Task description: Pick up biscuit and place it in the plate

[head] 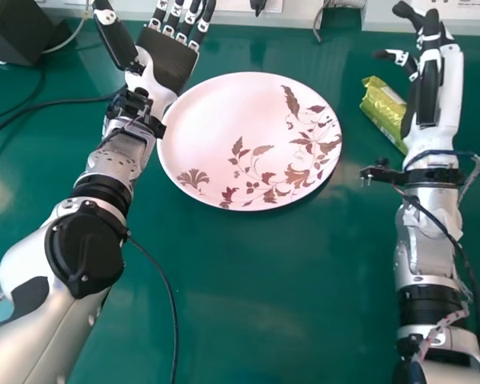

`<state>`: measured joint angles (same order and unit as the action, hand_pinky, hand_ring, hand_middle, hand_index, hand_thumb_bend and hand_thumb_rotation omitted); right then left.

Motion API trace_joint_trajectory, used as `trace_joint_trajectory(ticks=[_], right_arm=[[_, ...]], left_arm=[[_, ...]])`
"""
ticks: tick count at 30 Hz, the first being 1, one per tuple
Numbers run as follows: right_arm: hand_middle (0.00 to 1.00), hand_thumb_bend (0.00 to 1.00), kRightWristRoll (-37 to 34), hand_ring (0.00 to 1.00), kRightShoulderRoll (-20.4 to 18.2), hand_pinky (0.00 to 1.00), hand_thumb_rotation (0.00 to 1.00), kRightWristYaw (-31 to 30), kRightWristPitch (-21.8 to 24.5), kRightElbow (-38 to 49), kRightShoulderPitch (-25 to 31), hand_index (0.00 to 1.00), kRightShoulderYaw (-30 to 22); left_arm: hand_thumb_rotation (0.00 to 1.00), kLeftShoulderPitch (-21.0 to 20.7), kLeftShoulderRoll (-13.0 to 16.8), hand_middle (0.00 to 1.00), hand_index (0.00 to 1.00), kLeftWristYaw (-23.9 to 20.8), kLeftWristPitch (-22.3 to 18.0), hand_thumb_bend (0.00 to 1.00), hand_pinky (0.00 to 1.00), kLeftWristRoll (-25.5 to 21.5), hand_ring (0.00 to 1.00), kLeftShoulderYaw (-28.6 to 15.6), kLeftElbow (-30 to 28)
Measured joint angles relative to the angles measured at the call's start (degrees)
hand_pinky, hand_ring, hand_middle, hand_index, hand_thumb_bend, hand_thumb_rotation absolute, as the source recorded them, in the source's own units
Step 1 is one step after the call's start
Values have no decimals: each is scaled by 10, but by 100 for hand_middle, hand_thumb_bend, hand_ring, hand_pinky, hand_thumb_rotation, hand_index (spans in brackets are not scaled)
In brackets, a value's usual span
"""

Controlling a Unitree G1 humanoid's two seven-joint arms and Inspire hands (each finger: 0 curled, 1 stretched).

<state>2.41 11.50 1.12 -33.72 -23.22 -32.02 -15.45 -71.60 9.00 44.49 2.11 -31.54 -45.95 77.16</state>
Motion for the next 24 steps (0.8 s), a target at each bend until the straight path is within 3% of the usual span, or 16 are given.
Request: trace_joint_trajectory(ticks=[4,11,18,24], right_arm=[[87,63,58,80,15,54,27,42,12,19,13,72,10],[85,65,149,79,25,54,29,108,86,94,32,71,26],[86,60,214,80,47,54,29,116,181,176,57,73,45],[87,63,235,80,64,54,26,112,221,210,62,73,60]], left_arm=[[75,0,0,91,99,0,0,100,74,0,84,0,0],[74,0,-1,91,99,1,-3,100,75,0,86,0,0],[78,0,-2,94,100,2,-4,100,73,0,87,0,0],[73,0,-3,97,100,3,-4,100,77,0,91,0,0]])
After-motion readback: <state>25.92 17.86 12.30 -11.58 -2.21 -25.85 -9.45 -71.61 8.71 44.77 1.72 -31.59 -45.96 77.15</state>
